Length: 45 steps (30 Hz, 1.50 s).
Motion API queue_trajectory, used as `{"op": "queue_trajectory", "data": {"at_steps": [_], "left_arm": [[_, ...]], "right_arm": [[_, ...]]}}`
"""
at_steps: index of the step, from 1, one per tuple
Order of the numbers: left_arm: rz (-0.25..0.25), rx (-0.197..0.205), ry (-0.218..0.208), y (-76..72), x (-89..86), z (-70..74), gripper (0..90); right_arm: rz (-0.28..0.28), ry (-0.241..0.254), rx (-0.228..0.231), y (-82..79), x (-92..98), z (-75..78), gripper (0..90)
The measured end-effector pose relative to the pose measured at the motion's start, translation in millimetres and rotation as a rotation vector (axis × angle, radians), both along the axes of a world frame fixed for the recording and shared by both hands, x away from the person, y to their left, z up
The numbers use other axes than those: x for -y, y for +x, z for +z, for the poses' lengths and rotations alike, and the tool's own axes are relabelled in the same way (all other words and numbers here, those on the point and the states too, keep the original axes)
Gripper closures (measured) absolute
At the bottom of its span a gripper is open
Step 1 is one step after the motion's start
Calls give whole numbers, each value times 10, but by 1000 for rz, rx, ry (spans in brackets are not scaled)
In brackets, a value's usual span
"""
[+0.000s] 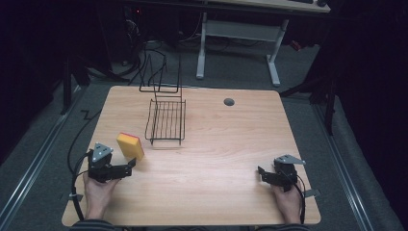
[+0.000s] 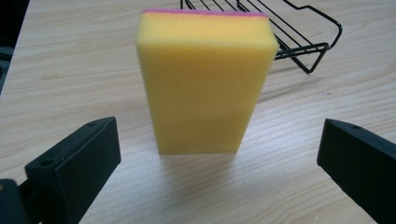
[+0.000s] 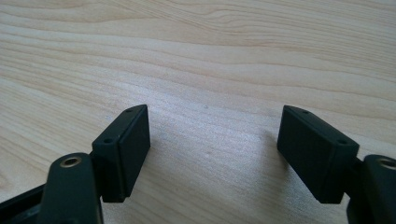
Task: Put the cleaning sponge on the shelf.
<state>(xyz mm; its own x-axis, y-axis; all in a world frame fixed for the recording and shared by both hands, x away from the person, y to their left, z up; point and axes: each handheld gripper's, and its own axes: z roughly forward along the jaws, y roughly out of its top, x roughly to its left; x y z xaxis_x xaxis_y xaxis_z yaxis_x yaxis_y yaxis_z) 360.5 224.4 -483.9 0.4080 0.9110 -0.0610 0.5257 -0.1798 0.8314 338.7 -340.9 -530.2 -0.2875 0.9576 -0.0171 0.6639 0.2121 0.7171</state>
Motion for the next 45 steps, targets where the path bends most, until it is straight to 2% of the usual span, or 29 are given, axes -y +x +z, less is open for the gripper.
{"op": "queue_trajectory", "data": {"at_steps": [20, 27, 34, 45], "left_arm": [[28, 4, 20, 234, 78, 66, 1], [34, -6, 38, 315, 111, 36, 1], [37, -30, 37, 391, 142, -30, 1], [52, -40, 33, 466, 171, -96, 13]], "right_arm": [[0, 0, 0, 0, 0, 0, 259], [0, -1, 0, 0, 0, 0, 259], [0, 0, 0, 0, 0, 0, 259], [0, 0, 0, 0, 0, 0, 259]]}}
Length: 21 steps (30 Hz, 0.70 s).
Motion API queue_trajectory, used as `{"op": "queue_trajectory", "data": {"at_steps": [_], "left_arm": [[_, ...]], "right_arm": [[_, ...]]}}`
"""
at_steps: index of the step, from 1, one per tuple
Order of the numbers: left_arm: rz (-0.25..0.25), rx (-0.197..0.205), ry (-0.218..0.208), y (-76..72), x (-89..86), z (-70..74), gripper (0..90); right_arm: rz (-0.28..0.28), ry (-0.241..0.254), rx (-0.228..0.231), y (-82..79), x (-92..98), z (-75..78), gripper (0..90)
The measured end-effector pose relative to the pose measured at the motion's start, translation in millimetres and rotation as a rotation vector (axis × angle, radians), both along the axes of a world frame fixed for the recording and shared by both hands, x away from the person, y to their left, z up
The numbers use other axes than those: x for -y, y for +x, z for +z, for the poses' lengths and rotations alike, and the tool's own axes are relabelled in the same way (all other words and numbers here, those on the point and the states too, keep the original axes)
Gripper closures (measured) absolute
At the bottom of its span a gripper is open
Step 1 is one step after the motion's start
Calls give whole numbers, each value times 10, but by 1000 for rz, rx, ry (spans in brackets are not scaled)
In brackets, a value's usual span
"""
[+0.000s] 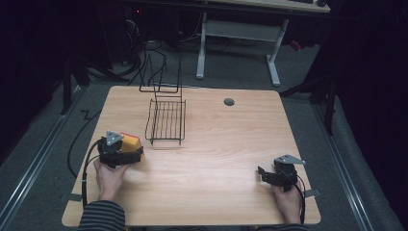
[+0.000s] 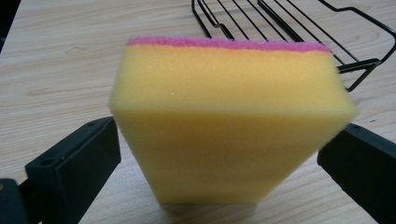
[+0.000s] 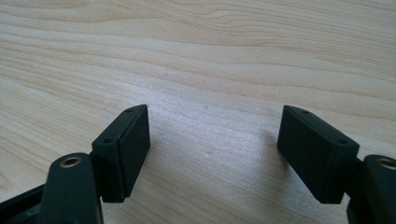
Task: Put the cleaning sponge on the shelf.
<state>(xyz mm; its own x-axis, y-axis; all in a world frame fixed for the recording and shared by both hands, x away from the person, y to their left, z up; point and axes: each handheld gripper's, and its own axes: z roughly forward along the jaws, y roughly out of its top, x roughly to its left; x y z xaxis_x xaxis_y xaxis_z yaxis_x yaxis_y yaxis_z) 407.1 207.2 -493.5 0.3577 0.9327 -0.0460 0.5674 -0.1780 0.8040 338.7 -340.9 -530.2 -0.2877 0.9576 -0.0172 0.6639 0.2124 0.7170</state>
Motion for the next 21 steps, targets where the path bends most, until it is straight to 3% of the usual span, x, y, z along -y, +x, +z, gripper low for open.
{"op": "queue_trajectory", "data": {"at_steps": [21], "left_arm": [[-5, 11, 10, 32, 33, -46, 178]], "right_arm": [[0, 0, 0, 0, 0, 0, 259]]}}
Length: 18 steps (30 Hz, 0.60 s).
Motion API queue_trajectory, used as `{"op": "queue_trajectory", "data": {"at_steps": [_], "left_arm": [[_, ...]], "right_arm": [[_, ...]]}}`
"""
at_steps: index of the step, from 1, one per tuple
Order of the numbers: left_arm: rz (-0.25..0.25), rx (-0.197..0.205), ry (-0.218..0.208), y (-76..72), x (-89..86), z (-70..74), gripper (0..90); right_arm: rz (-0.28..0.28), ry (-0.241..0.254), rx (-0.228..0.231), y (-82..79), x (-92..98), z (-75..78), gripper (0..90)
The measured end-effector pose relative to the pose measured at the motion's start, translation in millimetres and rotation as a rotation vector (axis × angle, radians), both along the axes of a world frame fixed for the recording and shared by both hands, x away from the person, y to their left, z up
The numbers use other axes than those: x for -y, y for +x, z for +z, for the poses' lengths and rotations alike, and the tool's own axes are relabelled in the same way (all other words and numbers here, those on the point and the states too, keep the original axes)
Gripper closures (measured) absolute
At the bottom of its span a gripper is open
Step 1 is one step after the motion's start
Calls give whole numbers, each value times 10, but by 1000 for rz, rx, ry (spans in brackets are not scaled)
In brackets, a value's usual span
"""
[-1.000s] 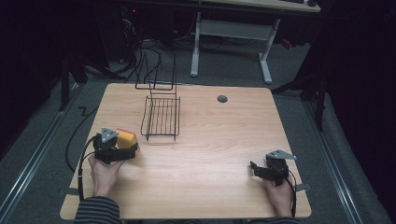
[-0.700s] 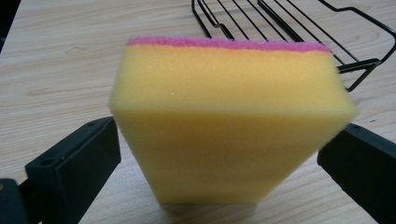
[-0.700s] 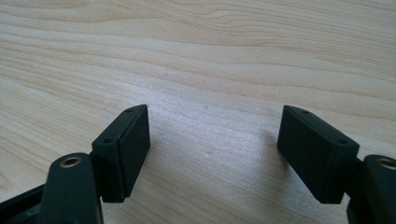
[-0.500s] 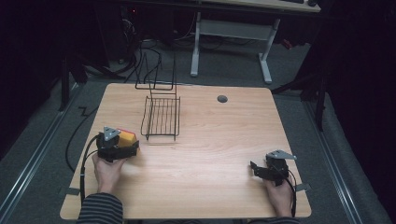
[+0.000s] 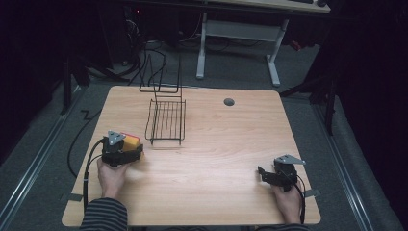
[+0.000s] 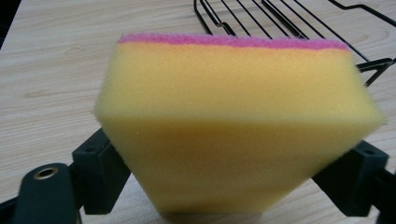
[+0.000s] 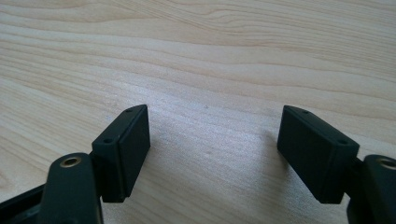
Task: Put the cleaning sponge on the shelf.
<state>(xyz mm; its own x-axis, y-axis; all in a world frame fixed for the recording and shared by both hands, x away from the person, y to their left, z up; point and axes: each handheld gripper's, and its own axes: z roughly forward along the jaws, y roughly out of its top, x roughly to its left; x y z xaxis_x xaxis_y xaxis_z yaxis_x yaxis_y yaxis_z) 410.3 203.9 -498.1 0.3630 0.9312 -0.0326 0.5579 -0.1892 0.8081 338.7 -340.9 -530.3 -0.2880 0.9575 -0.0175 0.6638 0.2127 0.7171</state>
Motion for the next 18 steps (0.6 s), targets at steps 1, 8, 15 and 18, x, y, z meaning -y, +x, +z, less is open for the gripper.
{"op": "queue_trajectory", "data": {"at_steps": [1, 8, 15, 18], "left_arm": [[-4, -1, -1, -2, 1, 1, 195], [-8, 5, 2, -9, -1, 4, 226], [-16, 16, 8, -27, -2, 21, 232], [-18, 22, 4, -39, -9, 35, 233]], "right_arm": [[0, 0, 0, 0, 0, 0, 259], [0, 0, 0, 0, 0, 0, 259], [0, 0, 0, 0, 0, 0, 259], [0, 0, 0, 0, 0, 0, 259]]}}
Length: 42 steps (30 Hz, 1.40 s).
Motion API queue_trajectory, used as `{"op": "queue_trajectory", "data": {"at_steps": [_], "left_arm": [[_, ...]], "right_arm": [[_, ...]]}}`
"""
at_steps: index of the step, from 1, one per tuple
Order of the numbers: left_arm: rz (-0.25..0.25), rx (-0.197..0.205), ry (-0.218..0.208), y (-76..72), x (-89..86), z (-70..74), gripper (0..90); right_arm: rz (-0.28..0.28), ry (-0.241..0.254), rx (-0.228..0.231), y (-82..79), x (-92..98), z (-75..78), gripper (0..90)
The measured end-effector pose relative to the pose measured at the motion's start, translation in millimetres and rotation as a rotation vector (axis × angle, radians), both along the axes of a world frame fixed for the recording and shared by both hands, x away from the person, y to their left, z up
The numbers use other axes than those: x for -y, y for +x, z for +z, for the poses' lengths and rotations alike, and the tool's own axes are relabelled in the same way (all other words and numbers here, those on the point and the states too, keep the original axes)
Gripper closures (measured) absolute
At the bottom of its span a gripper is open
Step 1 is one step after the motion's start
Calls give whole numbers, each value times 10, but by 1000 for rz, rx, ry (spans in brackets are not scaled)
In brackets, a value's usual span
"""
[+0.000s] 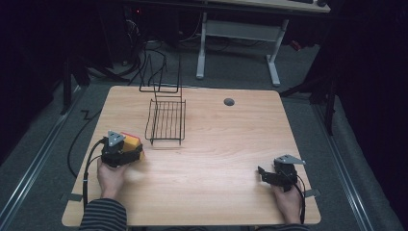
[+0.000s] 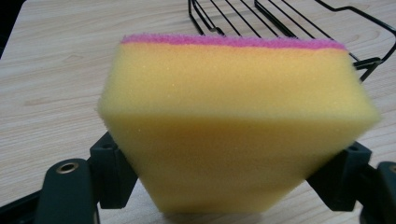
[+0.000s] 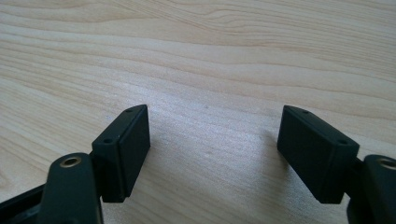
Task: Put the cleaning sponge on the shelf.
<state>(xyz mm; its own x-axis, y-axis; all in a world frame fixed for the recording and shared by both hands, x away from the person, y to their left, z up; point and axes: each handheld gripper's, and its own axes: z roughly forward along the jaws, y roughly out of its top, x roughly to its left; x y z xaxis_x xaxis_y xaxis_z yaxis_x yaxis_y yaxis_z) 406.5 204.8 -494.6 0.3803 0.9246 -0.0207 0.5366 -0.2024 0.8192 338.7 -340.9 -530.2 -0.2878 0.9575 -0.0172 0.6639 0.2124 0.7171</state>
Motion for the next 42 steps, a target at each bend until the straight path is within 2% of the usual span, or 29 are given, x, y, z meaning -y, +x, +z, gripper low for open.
{"op": "queue_trajectory", "data": {"at_steps": [24, 33, 42], "left_arm": [[-54, 32, -39, -205, -42, 213, 234], [-108, 60, -29, -277, 58, 350, 235], [-160, 82, -29, -275, 172, 496, 235]], "right_arm": [[0, 0, 0, 0, 0, 0, 259], [0, 0, 0, 0, 0, 0, 259], [0, -1, 0, 0, 0, 0, 259]]}}
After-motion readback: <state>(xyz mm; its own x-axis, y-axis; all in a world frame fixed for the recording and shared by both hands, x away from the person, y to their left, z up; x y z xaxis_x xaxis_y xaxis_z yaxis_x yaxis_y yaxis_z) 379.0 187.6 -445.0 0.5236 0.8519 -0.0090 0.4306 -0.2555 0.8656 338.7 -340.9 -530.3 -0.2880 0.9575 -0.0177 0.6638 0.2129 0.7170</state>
